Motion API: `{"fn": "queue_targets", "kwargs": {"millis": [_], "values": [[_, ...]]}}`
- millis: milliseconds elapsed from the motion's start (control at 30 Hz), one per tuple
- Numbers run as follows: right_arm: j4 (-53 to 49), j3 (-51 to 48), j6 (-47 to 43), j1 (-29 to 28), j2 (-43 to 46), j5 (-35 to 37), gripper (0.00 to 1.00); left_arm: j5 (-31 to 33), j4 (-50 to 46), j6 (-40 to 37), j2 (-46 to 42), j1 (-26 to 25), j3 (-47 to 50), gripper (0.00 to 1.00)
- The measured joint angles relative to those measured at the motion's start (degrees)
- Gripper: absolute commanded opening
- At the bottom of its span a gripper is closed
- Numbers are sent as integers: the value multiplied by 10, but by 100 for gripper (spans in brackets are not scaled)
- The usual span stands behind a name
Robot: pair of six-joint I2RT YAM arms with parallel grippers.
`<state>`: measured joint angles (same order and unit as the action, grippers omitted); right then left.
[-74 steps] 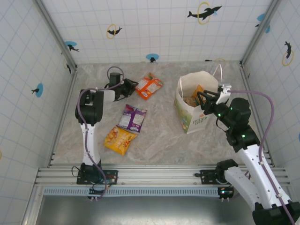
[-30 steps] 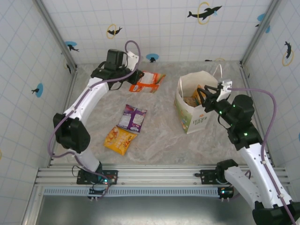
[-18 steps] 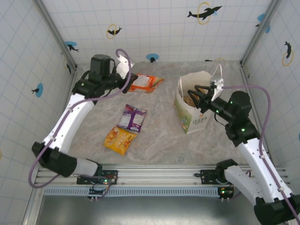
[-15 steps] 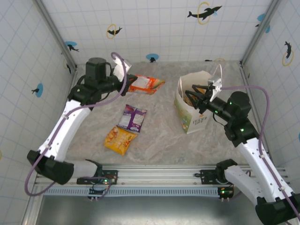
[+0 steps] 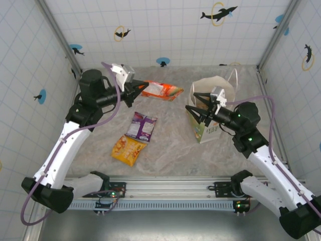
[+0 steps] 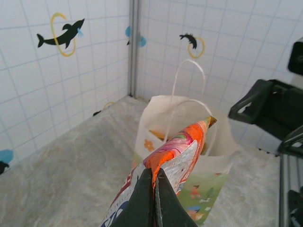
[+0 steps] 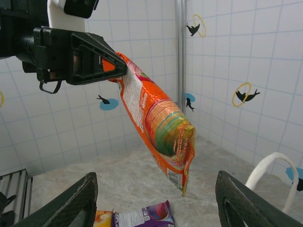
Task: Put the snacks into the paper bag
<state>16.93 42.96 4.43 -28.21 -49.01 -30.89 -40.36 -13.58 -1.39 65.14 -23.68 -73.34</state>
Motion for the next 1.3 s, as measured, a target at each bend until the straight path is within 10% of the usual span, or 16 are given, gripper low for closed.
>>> {"fn": "queue_targets", "kwargs": {"millis": [1300], "values": [[232, -9, -26, -86, -162, 24, 58, -57, 130, 120, -25, 0, 52, 0]]}}
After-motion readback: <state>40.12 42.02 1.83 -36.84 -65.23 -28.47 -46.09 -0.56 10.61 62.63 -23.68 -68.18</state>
